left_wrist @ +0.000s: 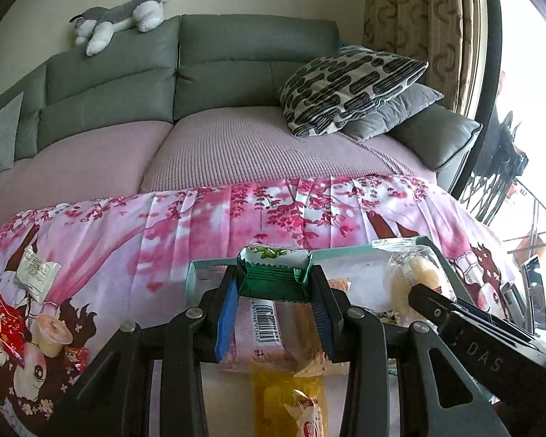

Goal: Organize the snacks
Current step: 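Lift both packs and carry them over the tray, then open the right gripper on the steamed bun while the left releases the biscuit pack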

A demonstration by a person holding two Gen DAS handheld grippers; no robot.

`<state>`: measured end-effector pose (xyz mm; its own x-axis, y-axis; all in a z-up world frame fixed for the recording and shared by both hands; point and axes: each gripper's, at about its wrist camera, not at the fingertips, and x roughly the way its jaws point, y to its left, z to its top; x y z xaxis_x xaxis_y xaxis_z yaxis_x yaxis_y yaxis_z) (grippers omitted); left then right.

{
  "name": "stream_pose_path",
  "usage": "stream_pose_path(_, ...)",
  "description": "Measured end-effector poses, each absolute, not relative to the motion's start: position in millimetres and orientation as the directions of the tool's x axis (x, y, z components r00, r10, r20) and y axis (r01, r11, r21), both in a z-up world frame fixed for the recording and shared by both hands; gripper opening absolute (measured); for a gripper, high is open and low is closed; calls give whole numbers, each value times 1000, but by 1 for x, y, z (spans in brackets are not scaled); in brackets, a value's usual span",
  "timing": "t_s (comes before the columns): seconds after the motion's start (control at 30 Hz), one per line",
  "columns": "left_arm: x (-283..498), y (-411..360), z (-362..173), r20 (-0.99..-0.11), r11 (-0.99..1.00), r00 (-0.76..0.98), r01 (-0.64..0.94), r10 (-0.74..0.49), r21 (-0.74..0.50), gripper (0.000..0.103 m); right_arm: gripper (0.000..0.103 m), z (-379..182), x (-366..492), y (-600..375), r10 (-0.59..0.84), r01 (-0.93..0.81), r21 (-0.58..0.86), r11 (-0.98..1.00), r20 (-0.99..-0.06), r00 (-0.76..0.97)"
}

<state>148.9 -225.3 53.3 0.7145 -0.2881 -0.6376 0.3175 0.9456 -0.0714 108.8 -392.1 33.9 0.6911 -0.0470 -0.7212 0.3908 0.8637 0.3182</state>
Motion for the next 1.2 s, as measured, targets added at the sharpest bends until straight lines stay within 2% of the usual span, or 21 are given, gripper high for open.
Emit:
stream_pose_path(0.3, 155, -234, 31, -691, 946, 674, 322, -262, -44, 40, 56, 31, 115, -384, -38, 374, 304, 876, -729, 683)
stream_pose_path(0.53, 155, -232, 34, -720, 944, 643, 325, -261, -52, 41, 58, 38, 114, -381, -64, 377, 265, 888, -739, 671)
stream_pose_path(0.7, 152, -225, 43, -732, 948, 633, 312, -254, -59, 51, 59, 47, 110, -376, -85, 368, 231, 901, -737, 671)
stream_pose_path(1.07, 153, -192, 60, -726, 968, 649, 231, -226, -94, 55, 59, 57, 106, -371, -104, 364, 189, 912, -753, 650)
stream_pose_path(1.13, 156, -185, 58, -736, 975, 647, 201, -202, -91, 58, 66, 56, 107, -369, -115, 369, 172, 913, -761, 639)
stream_pose_path(1.2, 158, -177, 55, -746, 982, 642, 165, -177, -91, 70, 69, 54, 108, -368, -127, 375, 155, 914, -767, 629)
